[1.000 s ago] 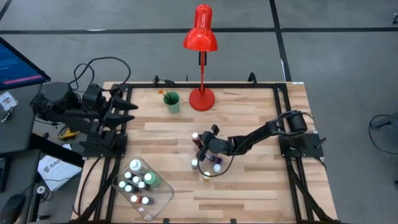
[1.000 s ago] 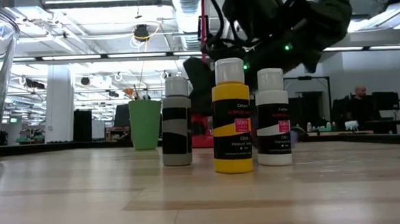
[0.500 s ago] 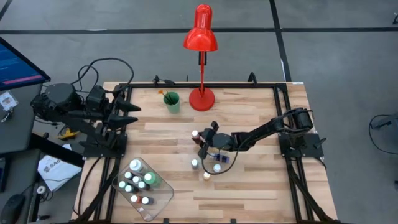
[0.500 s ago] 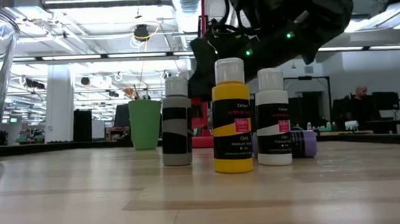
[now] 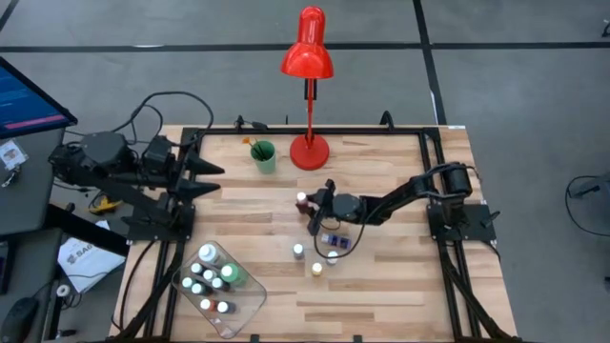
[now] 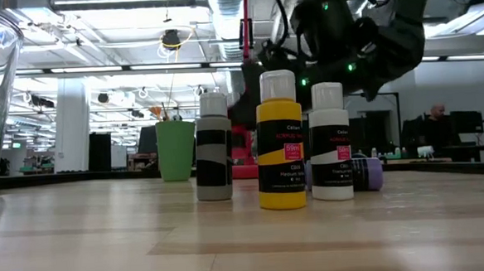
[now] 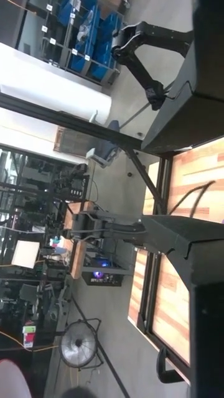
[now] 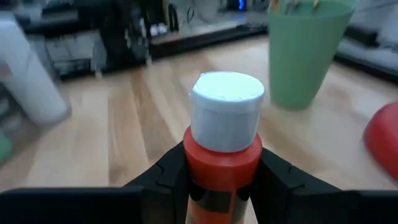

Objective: Pick & Place Paint Supplies
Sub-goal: Put the orange coloring bottle into the transparent bin

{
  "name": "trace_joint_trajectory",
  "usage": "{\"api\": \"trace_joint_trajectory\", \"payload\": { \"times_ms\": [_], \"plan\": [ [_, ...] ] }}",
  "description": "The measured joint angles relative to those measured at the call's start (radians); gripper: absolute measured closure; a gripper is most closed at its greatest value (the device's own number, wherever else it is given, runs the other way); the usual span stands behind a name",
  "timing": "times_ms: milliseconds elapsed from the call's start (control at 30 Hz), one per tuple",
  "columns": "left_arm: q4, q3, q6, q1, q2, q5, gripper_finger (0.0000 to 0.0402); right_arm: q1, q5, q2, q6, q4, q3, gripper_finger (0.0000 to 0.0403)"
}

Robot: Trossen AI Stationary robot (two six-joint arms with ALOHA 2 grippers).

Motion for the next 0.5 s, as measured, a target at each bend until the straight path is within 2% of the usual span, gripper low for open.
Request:
{"api": "trace_joint_trajectory", "payload": {
  "times_ms": [200,500],
  "plan": [
    [0.0,0.0,0.0,0.0,0.005,0.0,0.0238,-0.008,-0.035,0.062,-0.018,0.079,0.004,0.0281],
    [0.001,0.0,0.001,0.0,0.005,-0.02,0.0238,-0.008,-0.044,0.063,-0.061,0.048,0.004,0.0266]
  ]
}}
